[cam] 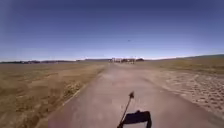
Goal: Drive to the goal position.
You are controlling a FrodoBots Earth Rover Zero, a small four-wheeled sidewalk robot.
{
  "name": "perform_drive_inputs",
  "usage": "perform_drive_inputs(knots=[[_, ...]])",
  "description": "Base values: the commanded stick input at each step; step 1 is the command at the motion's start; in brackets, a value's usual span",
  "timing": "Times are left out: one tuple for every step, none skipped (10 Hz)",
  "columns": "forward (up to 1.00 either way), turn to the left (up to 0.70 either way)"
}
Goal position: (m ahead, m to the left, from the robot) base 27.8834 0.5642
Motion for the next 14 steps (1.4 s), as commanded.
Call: perform_drive_inputs(knots=[[1.0,0.0],[1.0,0.0],[1.0,0.0],[1.0,0.0],[1.0,0.0],[1.0,0.0],[1.0,0.0],[1.0,0.0],[1.0,0.0],[1.0,0.0],[1.0,0.0],[1.0,0.0],[1.0,0.0],[1.0,0.0]])
